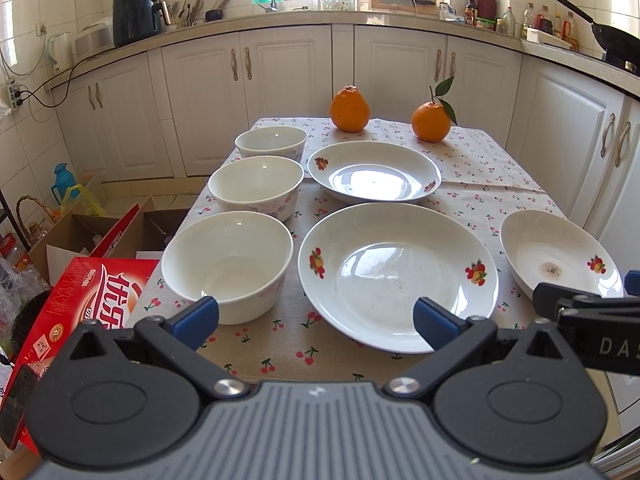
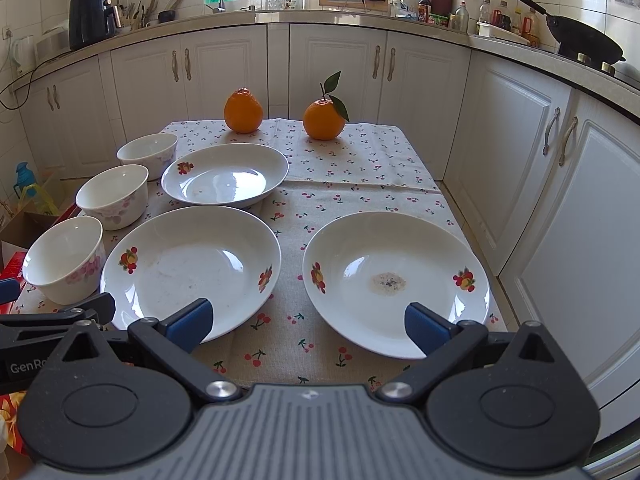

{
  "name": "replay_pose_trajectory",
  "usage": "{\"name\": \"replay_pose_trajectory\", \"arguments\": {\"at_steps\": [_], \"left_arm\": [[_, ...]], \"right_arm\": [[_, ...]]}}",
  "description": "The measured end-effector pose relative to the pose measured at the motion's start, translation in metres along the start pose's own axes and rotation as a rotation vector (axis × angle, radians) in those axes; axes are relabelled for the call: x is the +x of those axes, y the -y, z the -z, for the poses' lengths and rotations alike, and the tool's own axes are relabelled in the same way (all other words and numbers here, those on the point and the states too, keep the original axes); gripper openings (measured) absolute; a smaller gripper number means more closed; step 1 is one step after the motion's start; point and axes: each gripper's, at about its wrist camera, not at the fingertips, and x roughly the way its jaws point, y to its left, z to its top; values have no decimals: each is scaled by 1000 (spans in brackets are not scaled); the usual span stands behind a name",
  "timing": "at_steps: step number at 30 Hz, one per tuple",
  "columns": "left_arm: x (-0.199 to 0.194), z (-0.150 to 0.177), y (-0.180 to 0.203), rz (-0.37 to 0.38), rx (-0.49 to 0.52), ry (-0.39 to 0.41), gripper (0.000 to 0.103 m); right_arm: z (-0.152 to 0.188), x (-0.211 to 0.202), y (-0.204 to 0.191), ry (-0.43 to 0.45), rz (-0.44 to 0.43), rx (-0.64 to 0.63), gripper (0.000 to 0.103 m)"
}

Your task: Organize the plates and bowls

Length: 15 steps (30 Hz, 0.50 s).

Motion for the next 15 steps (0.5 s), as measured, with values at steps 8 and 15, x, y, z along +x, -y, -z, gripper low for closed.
{"name": "replay_pose_trajectory", "arguments": {"at_steps": [8, 15], "left_arm": [[-1, 0, 0, 0, -1, 0, 102], [0, 0, 1, -1, -3, -2, 102]], "right_arm": [[0, -1, 0, 5, -2, 1, 103], [0, -1, 0, 7, -5, 1, 103]]}}
